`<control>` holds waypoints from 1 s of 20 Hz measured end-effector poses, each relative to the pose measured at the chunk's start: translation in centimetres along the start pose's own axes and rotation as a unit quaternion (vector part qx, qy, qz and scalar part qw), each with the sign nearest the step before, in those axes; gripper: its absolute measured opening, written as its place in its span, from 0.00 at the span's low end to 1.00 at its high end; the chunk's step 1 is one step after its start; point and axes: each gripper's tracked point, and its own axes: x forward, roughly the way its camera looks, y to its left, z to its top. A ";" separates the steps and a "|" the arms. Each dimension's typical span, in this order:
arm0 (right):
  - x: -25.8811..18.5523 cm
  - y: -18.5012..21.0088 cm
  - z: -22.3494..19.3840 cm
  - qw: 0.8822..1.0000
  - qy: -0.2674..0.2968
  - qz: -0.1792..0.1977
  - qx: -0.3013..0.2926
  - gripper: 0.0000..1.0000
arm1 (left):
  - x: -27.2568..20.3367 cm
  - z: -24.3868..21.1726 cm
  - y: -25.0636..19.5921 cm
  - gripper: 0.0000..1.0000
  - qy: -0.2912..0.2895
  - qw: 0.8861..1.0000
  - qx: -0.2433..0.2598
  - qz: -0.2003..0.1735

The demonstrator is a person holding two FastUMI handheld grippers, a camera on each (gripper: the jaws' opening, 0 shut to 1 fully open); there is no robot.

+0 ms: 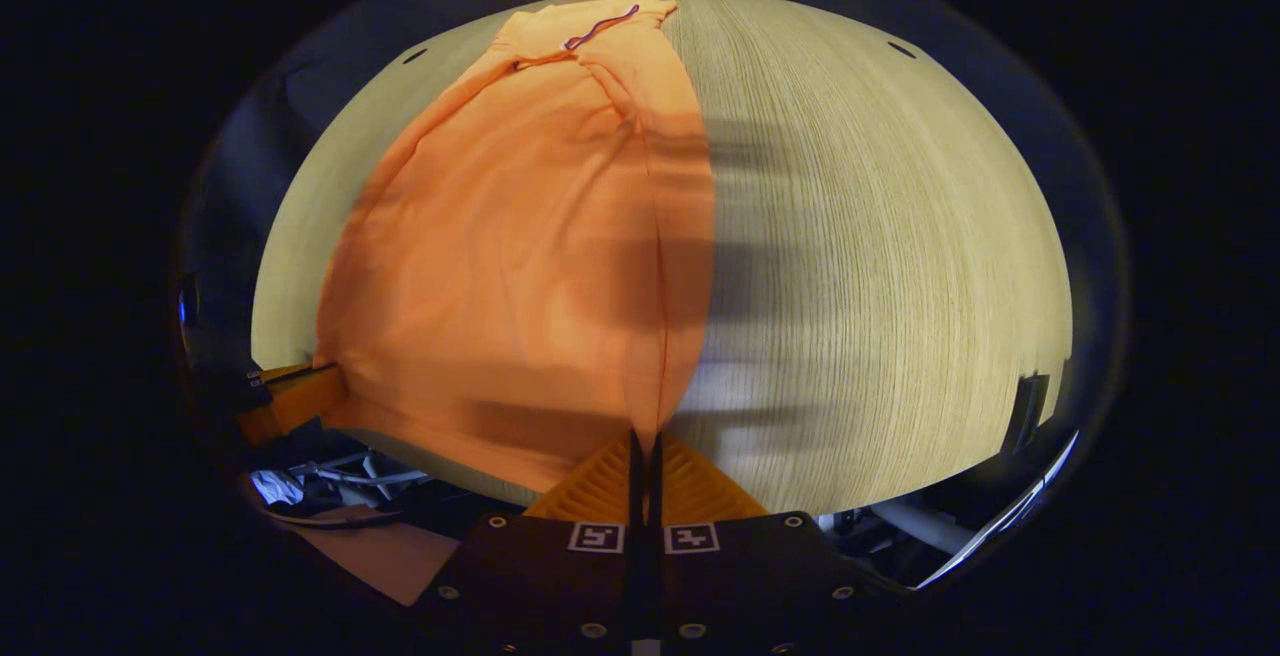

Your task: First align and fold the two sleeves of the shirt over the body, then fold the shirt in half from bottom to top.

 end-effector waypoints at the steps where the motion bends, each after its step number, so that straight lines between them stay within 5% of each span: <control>1: 0.0 0.2 -0.1 1.000 0.008 0.009 0.012 0.00 | -0.1 -0.2 -0.1 0.01 0.004 1.000 0.004 -0.002; 10: -5.4 0.9 4.4 0.997 -0.038 0.056 0.034 0.00 | -4.8 4.1 -0.7 0.01 -0.023 0.999 0.010 -0.029; 20: -11.5 0.4 16.6 0.986 -0.144 0.077 0.030 0.00 | -9.8 17.7 -1.8 0.01 -0.133 0.990 0.033 -0.044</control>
